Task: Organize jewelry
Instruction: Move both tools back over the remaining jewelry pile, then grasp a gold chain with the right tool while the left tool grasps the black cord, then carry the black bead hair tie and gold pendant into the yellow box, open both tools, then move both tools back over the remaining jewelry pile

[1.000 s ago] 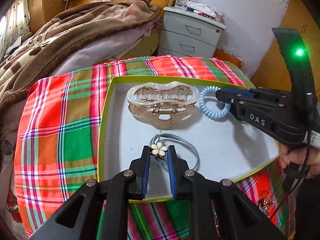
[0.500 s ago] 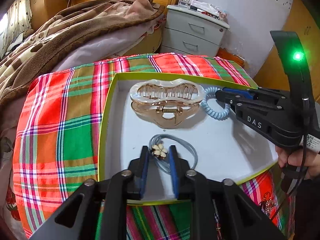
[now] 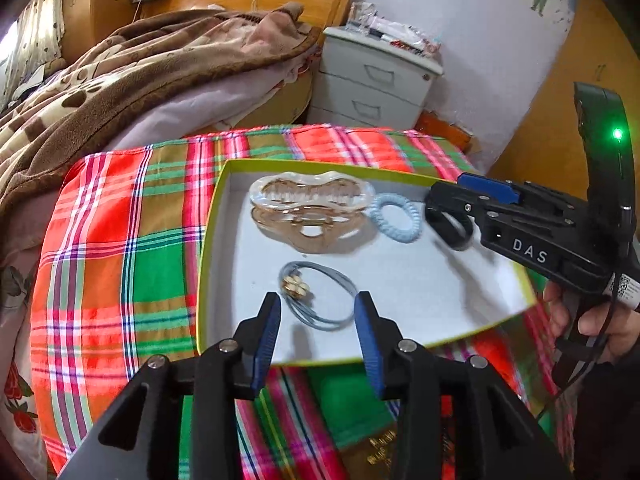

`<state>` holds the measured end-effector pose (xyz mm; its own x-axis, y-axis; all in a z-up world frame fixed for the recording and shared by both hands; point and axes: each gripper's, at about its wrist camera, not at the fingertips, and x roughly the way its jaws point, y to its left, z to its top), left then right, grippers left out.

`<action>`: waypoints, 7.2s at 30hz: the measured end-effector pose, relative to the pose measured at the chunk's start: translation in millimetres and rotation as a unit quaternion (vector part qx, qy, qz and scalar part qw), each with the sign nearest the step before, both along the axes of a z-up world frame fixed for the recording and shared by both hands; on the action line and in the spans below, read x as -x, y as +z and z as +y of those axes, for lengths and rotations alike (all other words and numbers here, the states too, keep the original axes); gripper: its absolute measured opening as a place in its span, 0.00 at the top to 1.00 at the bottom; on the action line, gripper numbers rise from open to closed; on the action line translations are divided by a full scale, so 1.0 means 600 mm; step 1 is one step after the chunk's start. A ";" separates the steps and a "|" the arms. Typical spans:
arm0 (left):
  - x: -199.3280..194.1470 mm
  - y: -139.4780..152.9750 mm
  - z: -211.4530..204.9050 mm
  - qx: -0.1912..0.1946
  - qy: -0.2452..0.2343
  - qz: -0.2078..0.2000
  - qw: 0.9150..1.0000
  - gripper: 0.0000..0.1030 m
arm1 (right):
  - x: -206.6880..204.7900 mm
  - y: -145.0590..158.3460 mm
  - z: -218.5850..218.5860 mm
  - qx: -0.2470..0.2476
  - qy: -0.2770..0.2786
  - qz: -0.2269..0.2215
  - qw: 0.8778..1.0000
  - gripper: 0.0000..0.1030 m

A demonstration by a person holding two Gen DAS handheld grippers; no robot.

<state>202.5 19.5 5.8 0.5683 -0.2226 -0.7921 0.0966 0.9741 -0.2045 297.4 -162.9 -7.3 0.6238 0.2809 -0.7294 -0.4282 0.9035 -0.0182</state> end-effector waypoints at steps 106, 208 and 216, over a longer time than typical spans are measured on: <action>0.143 -0.013 -0.165 0.071 -0.092 0.048 0.992 0.96 | 0.287 -0.043 -0.173 -0.131 0.014 0.000 0.991 0.82; 0.024 0.032 -0.031 0.063 -0.033 0.012 0.997 0.56 | 0.174 -0.020 -0.099 -0.097 0.039 0.006 0.995 0.62; 0.085 0.015 -0.017 0.067 -0.024 0.025 0.997 0.56 | 0.222 -0.058 -0.065 -0.068 0.102 0.039 0.992 0.62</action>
<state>151.6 9.4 14.9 0.5150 -0.3554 -0.7801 0.1295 0.9318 -0.3390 164.4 -202.0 -42.4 0.4870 0.4939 -0.7203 -0.5969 0.7903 0.1384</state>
